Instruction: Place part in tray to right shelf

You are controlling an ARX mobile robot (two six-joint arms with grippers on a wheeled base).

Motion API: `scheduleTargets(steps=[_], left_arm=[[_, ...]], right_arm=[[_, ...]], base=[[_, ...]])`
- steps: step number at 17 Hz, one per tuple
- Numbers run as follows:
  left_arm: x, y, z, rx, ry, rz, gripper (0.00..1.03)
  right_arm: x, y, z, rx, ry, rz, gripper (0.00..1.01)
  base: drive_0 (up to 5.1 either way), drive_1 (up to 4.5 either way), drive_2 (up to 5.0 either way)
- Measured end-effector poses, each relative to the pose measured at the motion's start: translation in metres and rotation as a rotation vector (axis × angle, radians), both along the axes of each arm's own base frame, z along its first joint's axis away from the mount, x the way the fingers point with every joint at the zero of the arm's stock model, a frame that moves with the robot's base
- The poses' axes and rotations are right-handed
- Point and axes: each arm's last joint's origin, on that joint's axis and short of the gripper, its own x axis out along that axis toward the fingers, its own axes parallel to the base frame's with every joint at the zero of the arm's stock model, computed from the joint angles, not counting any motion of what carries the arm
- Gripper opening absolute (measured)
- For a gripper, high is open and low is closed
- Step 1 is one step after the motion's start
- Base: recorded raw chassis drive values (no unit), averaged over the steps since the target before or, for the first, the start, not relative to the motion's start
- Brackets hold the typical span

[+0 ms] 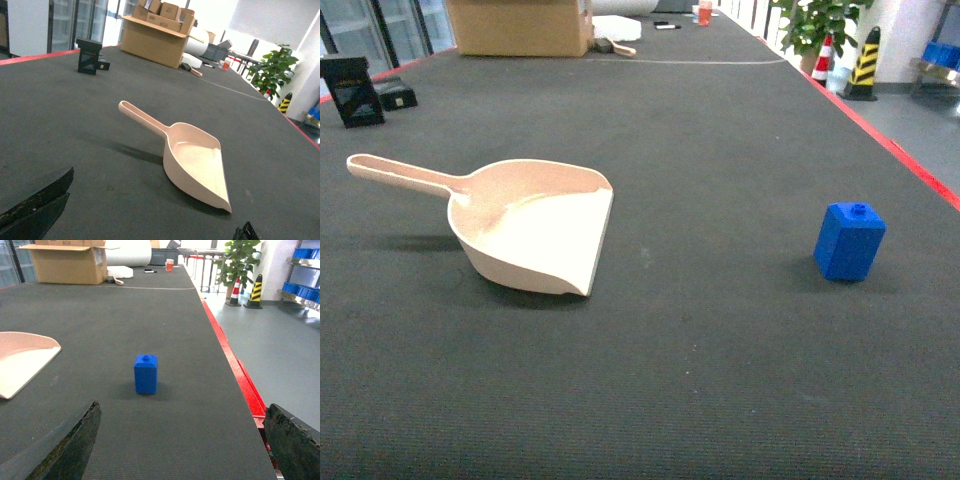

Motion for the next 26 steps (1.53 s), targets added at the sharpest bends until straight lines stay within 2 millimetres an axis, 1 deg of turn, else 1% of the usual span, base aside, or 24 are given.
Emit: scheduleTargets(steps=[20,21,22,23,24,26], left_arm=[[0.000,0.000,0.000,0.000,0.000,0.000,0.98],[0.000,0.000,-0.002,-0.010,0.031,0.003,0.98],[0.003,0.000,-0.004,-0.096,0.185,-0.009,0.98],[0.009,0.000,-0.006,-0.174,0.236,-0.017,0.98],[0.016,-0.001,-0.008,-0.249,0.263,-0.028,0.98],[0.036,-0.004,-0.003,-0.391,0.246,-0.071,0.98]], right_arm=[[0.000,0.000,0.000,0.000,0.000,0.000,0.98],[0.000,0.000,0.000,0.000,0.000,0.000,0.98],[0.000,0.000,0.000,0.000,0.000,0.000,0.98],[0.000,0.000,0.000,0.000,0.000,0.000,0.98],[0.000,0.000,0.000,0.000,0.000,0.000,0.98],[0.000,0.000,0.000,0.000,0.000,0.000,0.98]], base=[[0.0,0.00,0.0],[0.0,0.00,0.0],[0.0,0.00,0.0],[0.0,0.00,0.0],[0.0,0.00,0.0],[0.0,0.00,0.0]])
